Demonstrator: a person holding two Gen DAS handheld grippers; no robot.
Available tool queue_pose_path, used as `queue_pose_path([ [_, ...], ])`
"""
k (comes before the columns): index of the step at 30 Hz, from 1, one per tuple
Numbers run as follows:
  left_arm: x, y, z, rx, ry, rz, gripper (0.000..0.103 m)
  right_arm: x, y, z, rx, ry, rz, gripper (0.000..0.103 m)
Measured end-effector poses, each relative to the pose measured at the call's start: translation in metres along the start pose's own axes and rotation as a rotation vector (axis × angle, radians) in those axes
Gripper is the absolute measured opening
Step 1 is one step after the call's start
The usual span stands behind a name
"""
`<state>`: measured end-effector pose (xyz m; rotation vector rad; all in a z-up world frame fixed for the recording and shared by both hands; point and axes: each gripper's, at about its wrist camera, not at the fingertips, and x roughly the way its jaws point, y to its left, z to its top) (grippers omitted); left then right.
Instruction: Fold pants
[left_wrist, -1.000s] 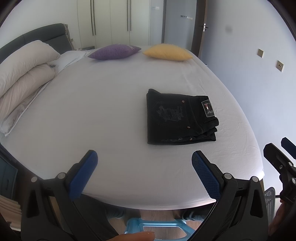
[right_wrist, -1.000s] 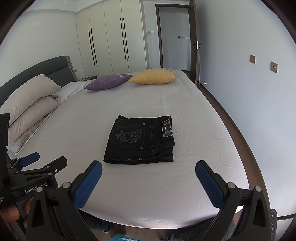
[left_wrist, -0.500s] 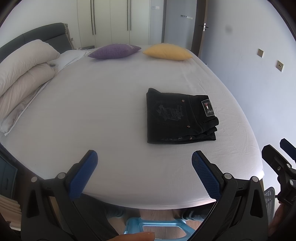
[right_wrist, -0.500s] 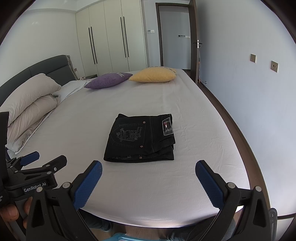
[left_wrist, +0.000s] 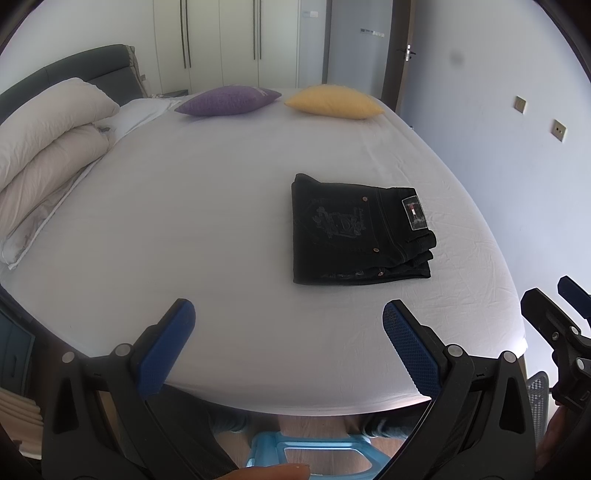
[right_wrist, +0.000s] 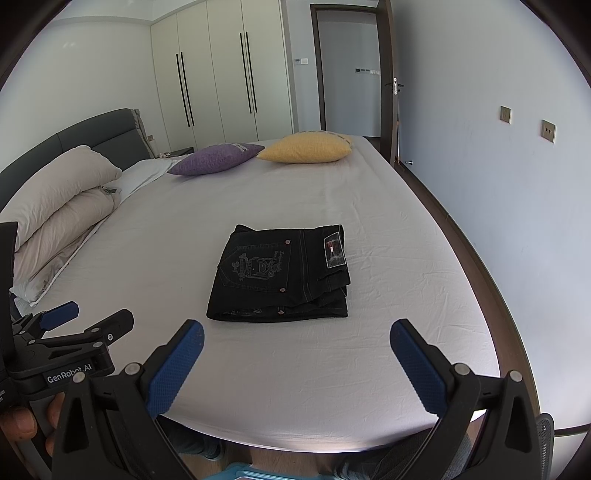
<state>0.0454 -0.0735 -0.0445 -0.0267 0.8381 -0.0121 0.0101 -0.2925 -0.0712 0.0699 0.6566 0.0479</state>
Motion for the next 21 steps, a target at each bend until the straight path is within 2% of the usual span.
queue_pose_path([
  [21, 0.0021, -0.0002, -0.0048, -0.003, -0.001, 0.004, 0.103, 0.0013, -0.0023, -0.0015, -0.001, 0.005, 0.002, 0.103],
])
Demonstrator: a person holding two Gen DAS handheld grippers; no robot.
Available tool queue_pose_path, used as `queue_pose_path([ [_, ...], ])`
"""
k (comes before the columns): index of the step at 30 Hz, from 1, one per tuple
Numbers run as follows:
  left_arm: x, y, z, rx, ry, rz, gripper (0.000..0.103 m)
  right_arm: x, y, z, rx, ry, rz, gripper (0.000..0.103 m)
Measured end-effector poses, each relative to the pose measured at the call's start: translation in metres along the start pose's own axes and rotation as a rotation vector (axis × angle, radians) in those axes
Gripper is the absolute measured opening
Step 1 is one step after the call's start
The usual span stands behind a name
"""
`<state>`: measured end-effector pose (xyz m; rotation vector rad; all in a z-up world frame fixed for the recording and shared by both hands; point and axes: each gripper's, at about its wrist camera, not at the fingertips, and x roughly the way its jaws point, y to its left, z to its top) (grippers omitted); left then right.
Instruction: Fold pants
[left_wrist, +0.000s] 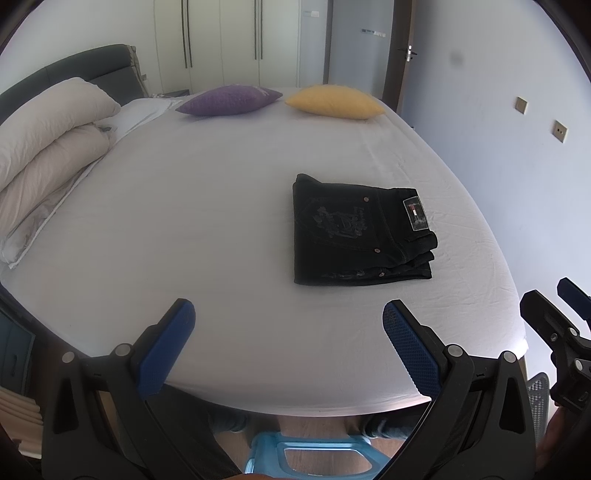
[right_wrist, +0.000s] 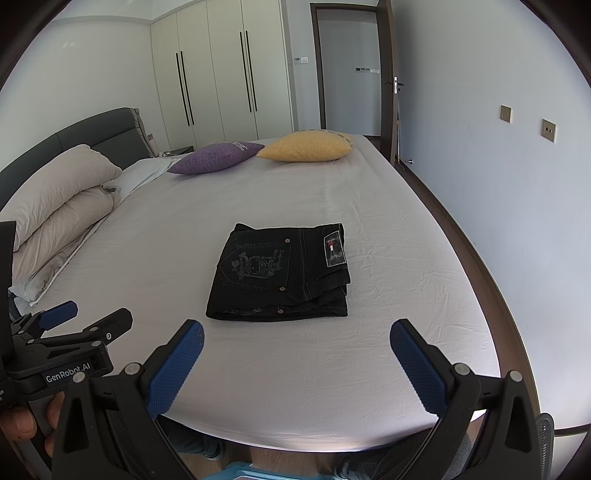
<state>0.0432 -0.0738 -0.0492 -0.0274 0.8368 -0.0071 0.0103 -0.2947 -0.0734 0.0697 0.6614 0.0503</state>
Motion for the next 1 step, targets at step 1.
queue_pose_path([
  [1, 0.0000, 0.0000, -0.0003, 0.000, 0.000, -0.002, 0.103, 0.0002, -0.0001, -0.0018, 0.000, 0.001, 0.000, 0.103],
])
